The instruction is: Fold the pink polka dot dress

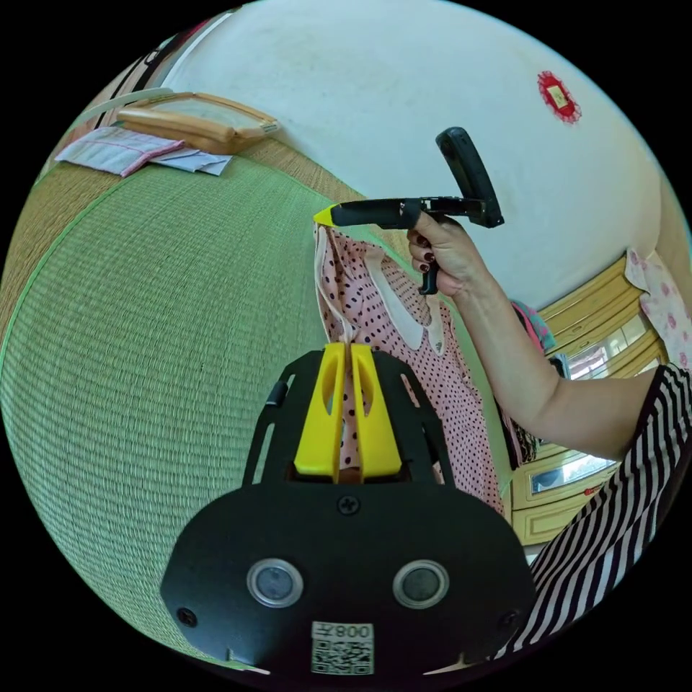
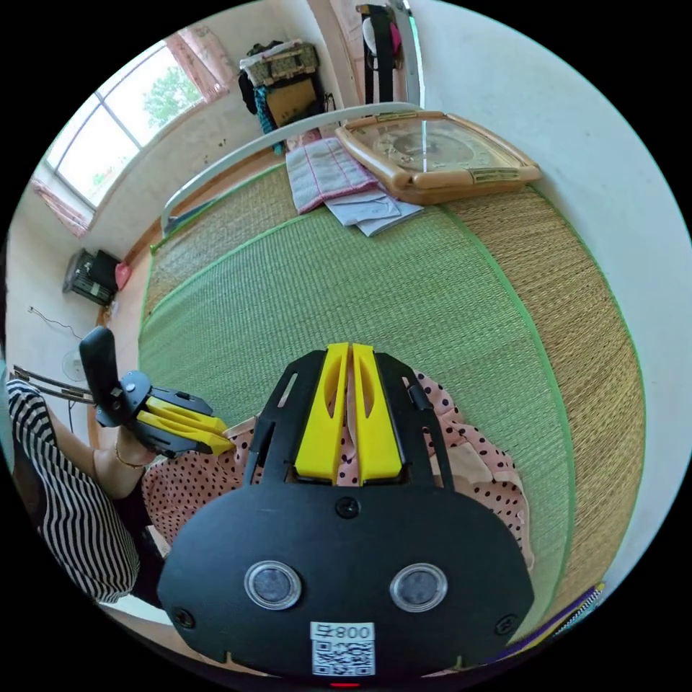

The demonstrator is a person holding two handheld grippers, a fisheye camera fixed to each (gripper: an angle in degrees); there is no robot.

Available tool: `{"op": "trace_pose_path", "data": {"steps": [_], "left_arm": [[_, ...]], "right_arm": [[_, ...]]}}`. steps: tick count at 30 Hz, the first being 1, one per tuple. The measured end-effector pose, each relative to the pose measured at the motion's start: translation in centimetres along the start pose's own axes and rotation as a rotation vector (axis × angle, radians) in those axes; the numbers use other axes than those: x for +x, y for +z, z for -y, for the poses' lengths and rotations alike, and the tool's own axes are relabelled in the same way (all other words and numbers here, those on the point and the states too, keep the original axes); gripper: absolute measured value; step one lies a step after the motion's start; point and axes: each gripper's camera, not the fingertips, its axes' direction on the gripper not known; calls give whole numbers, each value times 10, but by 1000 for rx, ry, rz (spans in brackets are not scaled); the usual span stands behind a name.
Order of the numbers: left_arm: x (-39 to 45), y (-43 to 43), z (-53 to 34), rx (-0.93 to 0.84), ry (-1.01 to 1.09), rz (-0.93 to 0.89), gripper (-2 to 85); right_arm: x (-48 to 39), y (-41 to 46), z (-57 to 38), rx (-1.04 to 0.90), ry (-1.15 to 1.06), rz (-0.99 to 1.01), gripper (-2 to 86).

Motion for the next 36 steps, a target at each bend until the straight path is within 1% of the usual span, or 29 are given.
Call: {"op": "trace_pose_path", "data": {"steps": [3, 7, 11, 15, 19, 23, 27, 30, 32, 34, 36], "left_arm": [[8, -2, 1, 29, 42, -40, 12], [21, 5, 3, -6, 102, -48, 11], [32, 21, 6, -79, 146, -66, 12], [40, 38, 8, -152, 157, -47, 16], [44, 52, 10, -204, 145, -51, 22], [48, 65, 11, -254, 141, -52, 30], [54, 70, 12, -254, 146, -65, 40], [58, 72, 12, -240, 146, -104, 43], [60, 72, 12, -223, 148, -115, 44], [63, 75, 12, -226, 150, -121, 44], [66, 83, 11, -269, 151, -118, 41]], "right_arm": [[25, -29, -19, 64, 30, 38, 8], [65, -54, -56, 113, 76, 83, 9], [105, -53, -91, 112, 146, 117, 9], [147, -42, -128, 131, 226, 223, 9], [168, -30, -149, 126, 262, 233, 9], [177, -25, -160, 133, 273, 227, 6], [182, -33, -179, 190, 300, 204, 3], [166, -38, -186, 226, 248, 225, 2], [149, -34, -183, 202, 194, 204, 1], [131, -16, -177, 128, 151, 105, 1], [125, 6, -175, 53, 136, 32, 1]]}}
